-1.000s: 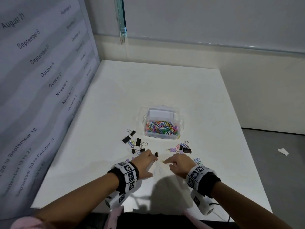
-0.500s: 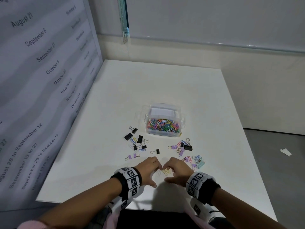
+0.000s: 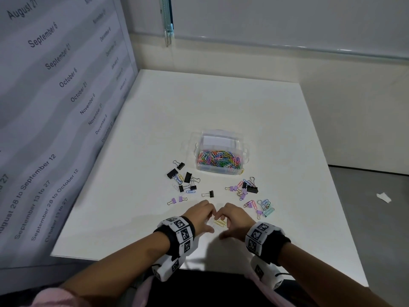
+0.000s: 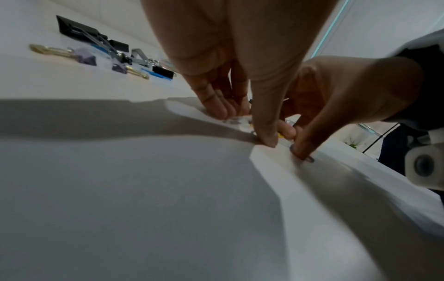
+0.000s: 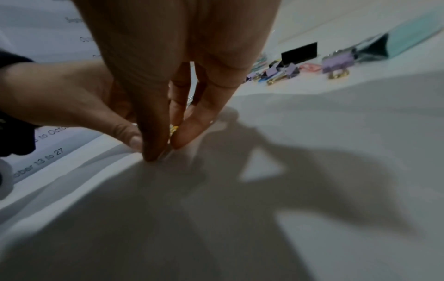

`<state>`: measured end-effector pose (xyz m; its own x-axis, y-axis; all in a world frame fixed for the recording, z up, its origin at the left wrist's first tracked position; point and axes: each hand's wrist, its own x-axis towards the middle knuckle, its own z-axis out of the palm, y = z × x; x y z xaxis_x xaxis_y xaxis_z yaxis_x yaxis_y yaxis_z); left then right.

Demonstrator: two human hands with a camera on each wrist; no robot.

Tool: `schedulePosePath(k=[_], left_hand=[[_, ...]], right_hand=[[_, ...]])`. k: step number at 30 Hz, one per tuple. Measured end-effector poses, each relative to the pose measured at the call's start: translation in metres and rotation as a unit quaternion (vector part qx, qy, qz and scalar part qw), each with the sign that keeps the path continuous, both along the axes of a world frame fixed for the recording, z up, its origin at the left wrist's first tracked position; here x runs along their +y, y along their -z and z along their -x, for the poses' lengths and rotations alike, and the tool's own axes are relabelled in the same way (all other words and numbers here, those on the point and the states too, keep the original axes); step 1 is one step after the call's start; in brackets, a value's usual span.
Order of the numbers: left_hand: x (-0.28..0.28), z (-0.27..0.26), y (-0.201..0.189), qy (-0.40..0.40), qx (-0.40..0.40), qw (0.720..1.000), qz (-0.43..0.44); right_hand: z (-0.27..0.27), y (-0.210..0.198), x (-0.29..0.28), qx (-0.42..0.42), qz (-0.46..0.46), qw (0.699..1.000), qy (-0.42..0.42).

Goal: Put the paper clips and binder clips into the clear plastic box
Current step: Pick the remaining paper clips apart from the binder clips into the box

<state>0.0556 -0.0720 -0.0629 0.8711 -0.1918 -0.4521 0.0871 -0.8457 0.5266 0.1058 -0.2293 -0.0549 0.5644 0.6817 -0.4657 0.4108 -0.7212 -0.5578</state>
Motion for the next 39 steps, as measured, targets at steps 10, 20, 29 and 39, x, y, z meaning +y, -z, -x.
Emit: schedulePosePath(k=[10, 20, 29, 39], left_hand=[[-0.005, -0.012, 0.003, 0.049, -0.006, 0.996, -0.071], [-0.006, -0.015, 0.009, 0.085, -0.016, 0.99, -0.11], [-0.005, -0.017, 0.014, 0.068, -0.004, 0.992, -0.105], [-0.007, -0.024, 0.011, 0.15, -0.008, 0.978, -0.143]], right_hand=[[-0.008, -0.002, 0.008, -0.02, -0.009, 0.999, 0.046], [-0.023, -0.004, -0.006, -0.019, -0.008, 1.0, -0.009], [-0.019, 0.0, -0.001, -0.019, -0.038, 0.999, 0.018], [-0.018, -0.005, 0.008, -0.027, 0.055, 0.996, -0.061]])
